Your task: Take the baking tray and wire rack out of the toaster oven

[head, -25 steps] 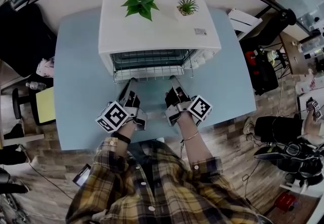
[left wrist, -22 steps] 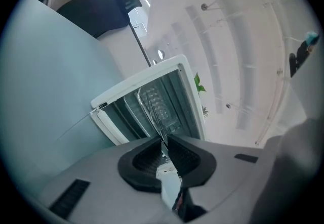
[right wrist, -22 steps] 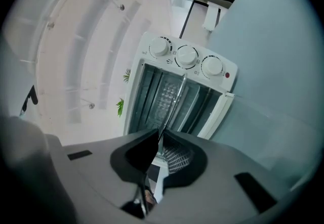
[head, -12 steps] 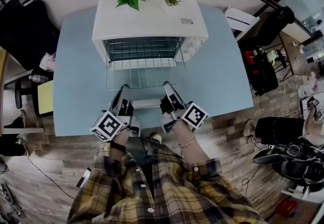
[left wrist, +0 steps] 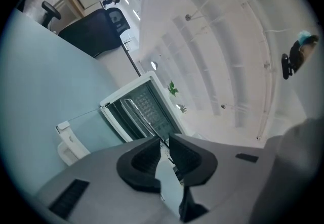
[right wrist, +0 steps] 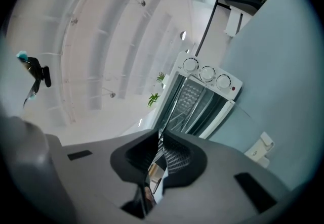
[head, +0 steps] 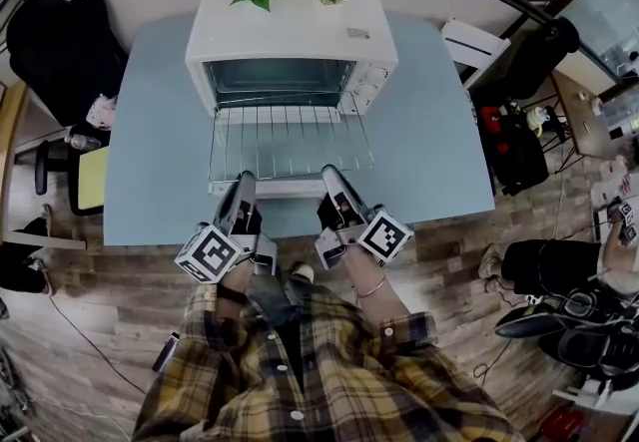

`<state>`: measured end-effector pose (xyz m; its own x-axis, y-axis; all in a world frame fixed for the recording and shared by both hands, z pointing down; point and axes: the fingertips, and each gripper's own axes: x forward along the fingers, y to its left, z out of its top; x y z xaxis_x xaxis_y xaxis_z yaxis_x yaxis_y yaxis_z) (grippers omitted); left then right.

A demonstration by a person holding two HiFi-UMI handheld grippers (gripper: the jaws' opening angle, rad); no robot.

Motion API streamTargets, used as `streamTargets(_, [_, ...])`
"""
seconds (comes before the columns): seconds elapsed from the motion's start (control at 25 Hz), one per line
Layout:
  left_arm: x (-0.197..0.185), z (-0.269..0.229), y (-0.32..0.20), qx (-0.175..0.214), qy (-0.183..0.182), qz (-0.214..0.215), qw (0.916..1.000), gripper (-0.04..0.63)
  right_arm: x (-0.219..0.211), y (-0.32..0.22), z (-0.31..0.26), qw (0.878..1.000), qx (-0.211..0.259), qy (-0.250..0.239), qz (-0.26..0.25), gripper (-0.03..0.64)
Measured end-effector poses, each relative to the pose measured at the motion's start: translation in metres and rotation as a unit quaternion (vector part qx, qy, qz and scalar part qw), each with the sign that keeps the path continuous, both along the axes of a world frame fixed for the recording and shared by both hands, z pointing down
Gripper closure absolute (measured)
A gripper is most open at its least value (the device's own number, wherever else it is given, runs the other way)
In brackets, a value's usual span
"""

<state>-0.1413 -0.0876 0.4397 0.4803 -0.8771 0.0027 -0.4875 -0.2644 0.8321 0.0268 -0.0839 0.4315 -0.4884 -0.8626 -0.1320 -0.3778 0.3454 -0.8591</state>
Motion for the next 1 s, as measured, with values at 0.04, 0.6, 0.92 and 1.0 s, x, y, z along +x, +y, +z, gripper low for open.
streamTargets(0.04, [0.003, -0.001, 0.004, 0.001, -0.001, 0.001, 1.0, 0.543, 0.003, 0.005, -0.002, 1.0, 0.003, 0.0, 0.001, 0.584])
streamTargets(0.6, [0.086, -0.005, 0.024, 0.004, -0.013, 0.082, 0.9966, 0.543, 0.084, 0.05, -0.001, 0.997, 0.01, -0.003, 0.082, 0.584])
streamTargets(0.92, [0.166, 0.006, 0.025, -0.004, -0.012, 0.165, 0.9863, 0.541, 0.155, 0.078, 0.01, 0.986, -0.004, -0.004, 0.166, 0.584])
streamTargets(1.0, [0.189, 0.01, 0.026, -0.009, -0.012, 0.187, 0.9823, 0.541, 0.176, 0.086, 0.015, 0.982, -0.009, -0.002, 0.19, 0.584])
